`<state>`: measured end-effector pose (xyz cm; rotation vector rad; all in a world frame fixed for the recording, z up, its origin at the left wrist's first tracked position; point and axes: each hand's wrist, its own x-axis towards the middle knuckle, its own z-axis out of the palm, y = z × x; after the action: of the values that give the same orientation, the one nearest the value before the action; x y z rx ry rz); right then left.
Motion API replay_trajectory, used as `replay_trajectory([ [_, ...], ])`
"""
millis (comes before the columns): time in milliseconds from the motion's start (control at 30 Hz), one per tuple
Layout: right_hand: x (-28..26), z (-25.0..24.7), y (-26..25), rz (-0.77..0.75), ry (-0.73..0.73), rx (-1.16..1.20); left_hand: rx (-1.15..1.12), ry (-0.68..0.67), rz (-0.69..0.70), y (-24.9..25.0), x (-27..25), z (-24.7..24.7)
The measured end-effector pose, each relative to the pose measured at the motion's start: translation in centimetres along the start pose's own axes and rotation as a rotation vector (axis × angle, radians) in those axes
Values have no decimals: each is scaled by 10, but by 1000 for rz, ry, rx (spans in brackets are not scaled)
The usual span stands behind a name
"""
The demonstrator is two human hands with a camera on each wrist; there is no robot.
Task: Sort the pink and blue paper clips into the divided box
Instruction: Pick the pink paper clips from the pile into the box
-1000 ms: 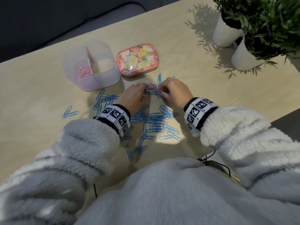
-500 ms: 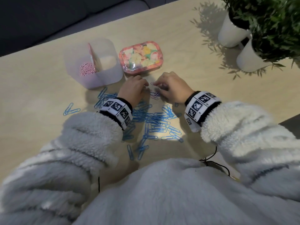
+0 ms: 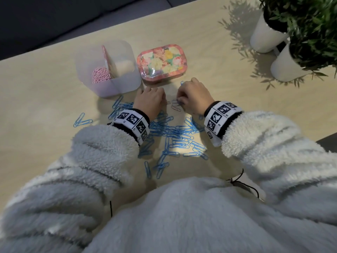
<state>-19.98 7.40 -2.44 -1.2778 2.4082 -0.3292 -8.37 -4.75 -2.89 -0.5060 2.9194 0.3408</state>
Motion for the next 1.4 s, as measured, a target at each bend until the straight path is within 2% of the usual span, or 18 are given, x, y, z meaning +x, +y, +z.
replay_trajectory([
  [167,-7,-7,21,241,115,759,-55,-24,13,5,3,-4],
  [300,-20,-8,32,294,75,910,-25,-81,33,12,9,-4],
  [400,-28,-9,38,362,140,953,-88,-59,44,13,9,-8],
  [500,-35,-14,41,418,224,1047,-496,43,-37,9,7,-19],
  [667,-40,-25,43,534,275,1345,-1464,42,-474,0,13,-35],
  [733,-40,-30,44,593,320,1357,-1694,-29,-611,-1,13,-38],
  [800,-38,-32,46,609,419,1267,-1632,-89,-625,0,13,-36],
  [833,-38,-33,46,603,465,1232,-1490,-106,-576,1,12,-33],
  [900,-40,-33,44,599,494,1244,-1045,-120,-383,7,10,-25],
  [967,-42,-31,40,631,408,1377,-702,-135,-229,16,7,-13],
  [1033,-43,-26,33,662,269,1424,-529,-139,-182,26,5,-4],
  [1067,-43,-22,30,656,207,1330,-478,-126,-170,31,5,0],
  [1133,-44,-12,28,557,112,926,-429,-110,-159,36,8,5],
  [1233,-51,2,21,443,67,399,-399,-106,-169,35,13,4],
  [1300,-53,5,14,408,116,237,-395,-94,-181,29,15,0],
  [1400,-49,4,5,357,139,153,-393,-35,-205,18,14,-5],
])
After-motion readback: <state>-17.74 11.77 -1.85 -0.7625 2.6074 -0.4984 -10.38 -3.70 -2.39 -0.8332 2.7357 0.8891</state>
